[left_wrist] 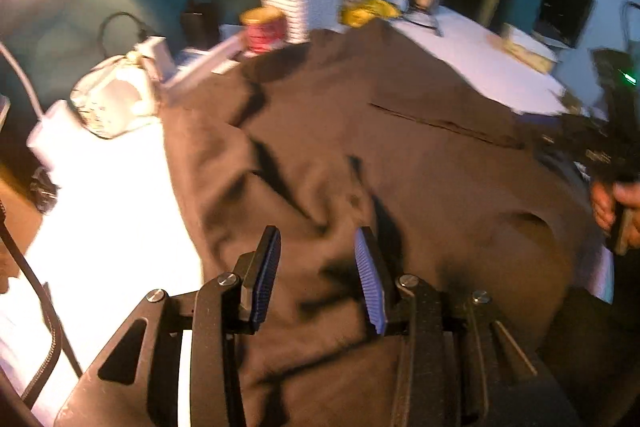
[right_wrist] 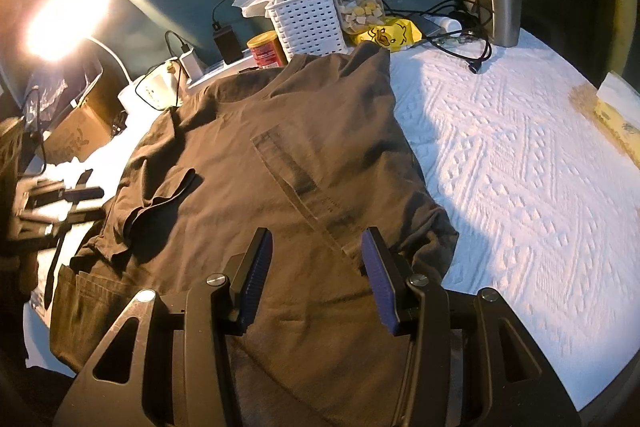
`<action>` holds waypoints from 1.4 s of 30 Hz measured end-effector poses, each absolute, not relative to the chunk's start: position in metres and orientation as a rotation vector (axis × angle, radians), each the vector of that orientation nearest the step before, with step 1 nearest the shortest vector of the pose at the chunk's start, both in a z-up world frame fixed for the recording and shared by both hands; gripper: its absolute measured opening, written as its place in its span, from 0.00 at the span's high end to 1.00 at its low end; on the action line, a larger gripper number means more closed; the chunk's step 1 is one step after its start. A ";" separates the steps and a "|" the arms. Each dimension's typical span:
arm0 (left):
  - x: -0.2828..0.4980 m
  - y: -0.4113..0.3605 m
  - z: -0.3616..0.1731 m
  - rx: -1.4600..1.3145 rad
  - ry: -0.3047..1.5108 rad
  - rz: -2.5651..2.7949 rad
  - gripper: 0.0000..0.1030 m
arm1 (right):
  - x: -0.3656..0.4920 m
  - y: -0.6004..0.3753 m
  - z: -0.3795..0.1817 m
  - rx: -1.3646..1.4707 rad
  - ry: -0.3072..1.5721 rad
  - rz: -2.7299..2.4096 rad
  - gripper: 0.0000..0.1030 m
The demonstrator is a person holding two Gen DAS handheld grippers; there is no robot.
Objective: Fold small clothes
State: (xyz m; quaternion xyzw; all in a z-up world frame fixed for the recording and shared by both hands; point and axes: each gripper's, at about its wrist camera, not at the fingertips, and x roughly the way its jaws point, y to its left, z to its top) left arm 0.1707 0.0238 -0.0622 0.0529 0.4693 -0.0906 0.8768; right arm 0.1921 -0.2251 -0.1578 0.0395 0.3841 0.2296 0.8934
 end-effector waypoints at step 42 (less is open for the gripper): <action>0.210 0.151 -0.104 -0.164 0.914 -0.005 0.97 | 0.270 -0.022 -0.149 -0.208 0.816 0.678 0.95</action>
